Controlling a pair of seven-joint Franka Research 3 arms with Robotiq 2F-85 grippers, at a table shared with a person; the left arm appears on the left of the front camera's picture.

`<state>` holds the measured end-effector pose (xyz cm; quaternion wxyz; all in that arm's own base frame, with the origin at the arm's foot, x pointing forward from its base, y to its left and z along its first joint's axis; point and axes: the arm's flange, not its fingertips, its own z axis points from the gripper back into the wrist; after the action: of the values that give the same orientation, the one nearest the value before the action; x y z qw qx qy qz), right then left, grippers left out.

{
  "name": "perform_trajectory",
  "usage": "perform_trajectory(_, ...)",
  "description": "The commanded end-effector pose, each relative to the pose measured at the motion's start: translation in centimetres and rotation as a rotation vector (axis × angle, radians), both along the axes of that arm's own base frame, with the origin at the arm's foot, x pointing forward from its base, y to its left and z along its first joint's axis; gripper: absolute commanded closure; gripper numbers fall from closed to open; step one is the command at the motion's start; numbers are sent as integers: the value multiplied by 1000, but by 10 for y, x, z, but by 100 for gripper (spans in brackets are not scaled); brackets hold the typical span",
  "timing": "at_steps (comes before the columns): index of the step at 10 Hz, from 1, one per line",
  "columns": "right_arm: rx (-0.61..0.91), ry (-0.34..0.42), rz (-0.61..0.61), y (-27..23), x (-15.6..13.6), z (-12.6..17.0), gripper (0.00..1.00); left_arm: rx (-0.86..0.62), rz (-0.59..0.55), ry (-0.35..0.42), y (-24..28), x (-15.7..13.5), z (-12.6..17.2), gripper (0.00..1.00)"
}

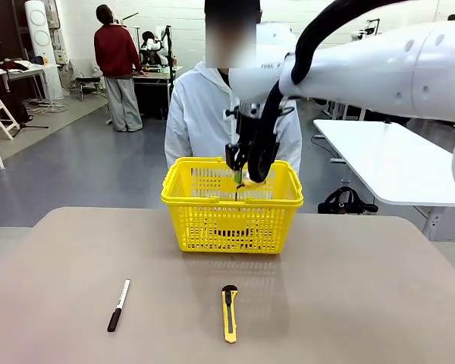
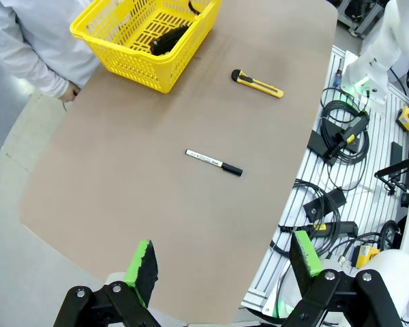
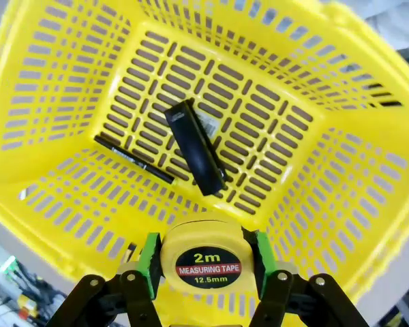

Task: Place the items the person wants into the basket.
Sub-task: Pick up the item the person points to and place it in the Market Basket.

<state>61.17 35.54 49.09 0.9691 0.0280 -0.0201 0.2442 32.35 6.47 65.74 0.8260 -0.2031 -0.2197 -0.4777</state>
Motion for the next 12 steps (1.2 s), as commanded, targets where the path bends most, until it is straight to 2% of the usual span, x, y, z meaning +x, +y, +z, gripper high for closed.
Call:
perform_trajectory(1,-27,-9,46,6,15,-20,47,-14,-22,-11,3,-1,1,0)
perform_trajectory(5,-53,-3,25,8,21,-31,47,-14,-22,-11,3,-1,1,0)
perform_trajectory(6,-55,-9,-15,10,19,-30,47,-14,-22,-11,3,-1,1,0)
perform_trajectory(7,-33,16,28,3,14,-41,47,-14,-22,-11,3,-1,1,0)
perform_trajectory(10,-33,16,28,3,14,-41,47,-14,-22,-11,3,-1,1,0)
perform_trajectory(12,-36,9,40,-3,9,-39,22,-14,-22,-11,3,-1,1,0)
